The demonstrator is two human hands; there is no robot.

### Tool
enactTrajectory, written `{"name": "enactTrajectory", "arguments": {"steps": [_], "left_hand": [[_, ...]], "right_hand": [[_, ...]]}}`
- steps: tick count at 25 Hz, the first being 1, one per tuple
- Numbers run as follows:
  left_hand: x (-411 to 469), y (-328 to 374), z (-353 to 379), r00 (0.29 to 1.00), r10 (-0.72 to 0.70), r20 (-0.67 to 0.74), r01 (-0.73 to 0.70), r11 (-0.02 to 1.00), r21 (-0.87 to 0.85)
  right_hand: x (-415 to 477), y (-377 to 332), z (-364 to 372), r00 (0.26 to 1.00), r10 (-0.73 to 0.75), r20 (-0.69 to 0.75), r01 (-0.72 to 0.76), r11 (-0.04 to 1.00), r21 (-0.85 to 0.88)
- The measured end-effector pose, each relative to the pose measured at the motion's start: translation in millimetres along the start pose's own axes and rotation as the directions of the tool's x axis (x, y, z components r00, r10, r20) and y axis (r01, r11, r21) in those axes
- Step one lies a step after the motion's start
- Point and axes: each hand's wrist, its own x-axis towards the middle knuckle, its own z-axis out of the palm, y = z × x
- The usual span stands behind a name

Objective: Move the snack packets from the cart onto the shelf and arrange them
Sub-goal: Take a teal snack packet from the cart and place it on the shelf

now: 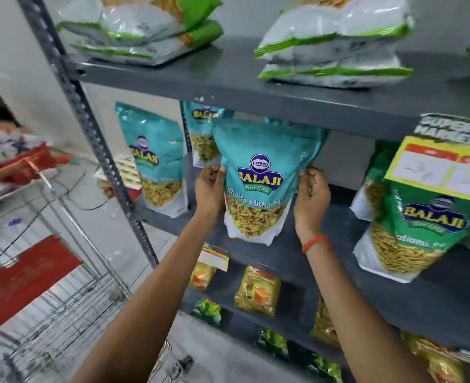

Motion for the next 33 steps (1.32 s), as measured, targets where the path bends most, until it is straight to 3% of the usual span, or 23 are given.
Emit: {"name": "enactTrajectory", "arguments": {"steps": [5,9,12,14,19,23,33], "left_hand": [[44.4,-21.3,37.2,0.988,-0.124,0.094,0.132,0.988,-0.078],[59.9,-43.8,37.8,0.949,-0.156,0.275,0.182,0.980,-0.074],[62.4,-78.7,28.3,0.774,-0.238,0.587,0.257,0.965,0.053],[61.9,-95.8,25.0,0.681,-0.278,0.678,0.197,0.961,0.196],[60.9,-113.2,15.5,0.662,-0.279,0.695,0.088,0.951,0.298],[30.6,-110.6,-13.8,0.671,-0.292,0.681,0.123,0.950,0.287],[5.8,-102.8,-35.1,0.635,-0.293,0.715,0.151,0.954,0.258]], "right_hand": [[33.8,22.1,3.5,0.998,-0.022,-0.054,0.011,0.982,-0.191],[36.5,39.0,-0.4,0.981,0.190,0.045,-0.179,0.967,-0.179],[21.8,62.3,-6.0,0.868,0.397,0.298,-0.364,0.917,-0.160],[11.5,83.5,-9.8,0.797,0.463,0.388,-0.387,0.885,-0.259],[-15.0,96.2,-11.3,0.816,0.490,0.307,-0.400,0.861,-0.313],[-58.7,80.7,-13.2,0.847,0.482,0.223,-0.385,0.846,-0.368],[-90.1,62.4,-10.1,0.859,0.470,0.201,-0.379,0.849,-0.368]]}}
